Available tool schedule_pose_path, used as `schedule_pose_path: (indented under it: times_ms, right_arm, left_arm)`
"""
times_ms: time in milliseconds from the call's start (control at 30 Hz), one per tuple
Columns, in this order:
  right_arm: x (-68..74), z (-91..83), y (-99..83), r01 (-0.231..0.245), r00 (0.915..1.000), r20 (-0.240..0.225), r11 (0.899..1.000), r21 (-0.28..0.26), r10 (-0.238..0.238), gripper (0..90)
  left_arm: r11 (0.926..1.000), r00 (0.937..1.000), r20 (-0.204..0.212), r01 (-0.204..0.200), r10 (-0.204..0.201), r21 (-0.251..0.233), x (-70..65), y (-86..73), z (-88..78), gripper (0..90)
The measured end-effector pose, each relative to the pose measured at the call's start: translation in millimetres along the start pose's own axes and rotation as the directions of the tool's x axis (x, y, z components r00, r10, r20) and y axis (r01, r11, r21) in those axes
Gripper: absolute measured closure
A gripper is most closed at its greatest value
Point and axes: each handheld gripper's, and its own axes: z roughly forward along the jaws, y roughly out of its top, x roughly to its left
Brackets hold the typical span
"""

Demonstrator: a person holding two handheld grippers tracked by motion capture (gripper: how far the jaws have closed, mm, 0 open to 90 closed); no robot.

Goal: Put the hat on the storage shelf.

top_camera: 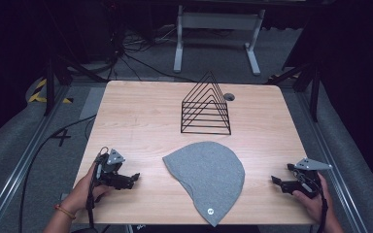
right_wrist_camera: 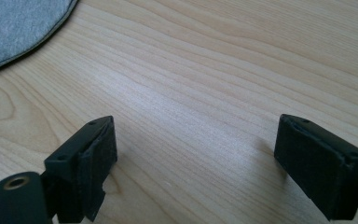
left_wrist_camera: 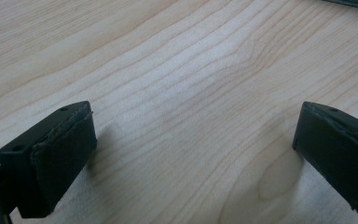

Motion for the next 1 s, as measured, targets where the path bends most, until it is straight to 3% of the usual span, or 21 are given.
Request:
schedule_pose_path:
  times_ms: [100,133,200,267,300,333,367,400,533,567,600,633,700,733,767,800,833,867,900,967,1000]
  right_arm:
    - [0.0,0.1,0.1,0.000,1.0000,-0.001,1.000,0.000,0.000,13.2]
    - [-0.1,0.1,0.1,0.001,1.0000,-0.001,1.000,-0.001,-0.001,13.2]
    - [-0.2,0.2,0.2,0.001,1.0000,-0.001,1.000,-0.001,-0.001,13.1]
    - [0.0,1.1,1.1,-0.001,1.0000,0.002,1.000,-0.002,0.001,13.2]
    - [0.1,1.3,1.4,-0.004,1.0000,0.003,1.000,-0.001,0.004,13.3]
    - [0.1,1.3,1.4,-0.004,1.0000,0.003,1.000,-0.001,0.004,13.3]
    - [0.6,1.5,1.7,-0.007,1.0000,0.004,1.000,-0.002,0.007,13.5]
    - [0.9,1.5,1.8,-0.006,1.0000,0.003,1.000,-0.003,0.006,14.1]
    - [1.6,0.3,4.8,-0.003,1.0000,0.003,1.000,0.026,0.003,18.0]
    - [2.4,-0.8,6.9,0.000,1.0000,-0.002,0.999,0.045,0.001,21.5]
    - [5.6,-2.2,10.9,0.049,0.9983,-0.034,0.997,0.063,-0.047,25.9]
    - [7.5,-2.0,11.4,0.069,0.9966,-0.049,0.996,0.060,-0.066,27.9]
    - [13.7,-2.2,14.2,0.095,0.9908,-0.100,0.995,0.038,-0.091,37.9]
    - [18.3,-2.8,16.7,0.108,0.9886,-0.108,0.994,0.019,-0.105,40.8]
    - [23.1,-4.0,19.8,0.113,0.9863,-0.121,0.994,0.004,-0.112,47.6]
    - [23.1,-4.0,19.8,0.113,0.9863,-0.121,0.994,0.004,-0.112,47.6]
    - [28.9,-5.0,23.2,0.122,0.9814,-0.148,0.992,-0.009,-0.122,52.8]
    - [44.1,-5.1,30.9,0.163,0.9716,-0.169,0.986,-0.029,-0.165,64.1]
    - [52.5,-4.9,34.5,0.175,0.9653,-0.191,0.984,-0.037,-0.178,67.4]
    - [70.2,-2.6,40.7,0.204,0.9494,-0.233,0.978,-0.054,-0.210,75.9]
    - [78.8,-1.0,43.3,0.218,0.9407,-0.253,0.974,-0.059,-0.226,78.6]
  left_arm:
    - [1.0000,0.9999,0.014,0.000,0.001,-0.004,0.3,1.6,2.1,0.0]
    - [0.9997,0.9991,0.034,-0.025,0.025,-0.001,2.5,2.6,2.5,0.0]
    - [0.9994,0.9980,0.053,-0.034,0.034,0.002,2.6,2.5,2.3,0.1]
    - [0.9967,0.9931,0.085,-0.081,0.081,-0.006,4.6,3.1,3.0,0.4]
    - [0.9940,0.9872,0.116,-0.109,0.109,-0.005,5.3,3.9,3.7,0.4]
    - [0.9940,0.9872,0.116,-0.109,0.109,-0.005,5.3,3.9,3.7,0.4]
    - [0.9911,0.9824,0.132,-0.133,0.132,-0.008,6.6,4.4,4.0,0.4]
    - [0.9858,0.9725,0.162,-0.167,0.168,-0.016,8.2,6.0,5.5,0.6]
    - [0.9836,0.9661,0.186,-0.180,0.179,-0.008,10.5,14.3,5.4,9.3]
    - [0.9799,0.9601,0.197,-0.198,0.198,-0.021,10.6,17.1,5.6,21.5]
    - [0.9808,0.9581,0.213,-0.195,0.192,-0.009,9.8,22.9,8.4,26.1]
    - [0.9804,0.9557,0.222,-0.197,0.193,-0.005,8.8,26.6,9.2,23.2]
    - [0.9729,0.9464,0.226,-0.228,0.231,-0.037,4.7,33.6,9.3,33.8]
    - [0.9729,0.9464,0.226,-0.228,0.231,-0.037,4.7,33.6,9.3,34.3]
    - [0.9749,0.9385,0.265,-0.219,0.222,-0.040,0.3,43.3,11.9,34.2]
    - [0.9749,0.9385,0.265,-0.219,0.222,-0.040,0.3,43.3,11.9,34.6]
    - [0.9699,0.9344,0.260,-0.239,0.243,-0.048,-2.9,48.4,14.3,34.6]
    - [0.9628,0.9226,0.275,-0.262,0.270,-0.066,-11.9,59.1,18.8,36.8]
    - [0.9567,0.9180,0.270,-0.282,0.291,-0.072,-15.8,65.2,20.7,37.5]
    - [0.9532,0.9088,0.288,-0.285,0.302,-0.101,-23.8,76.5,25.7,39.5]
    - [0.9532,0.9088,0.288,-0.285,0.302,-0.101,-23.8,76.5,25.7,41.6]
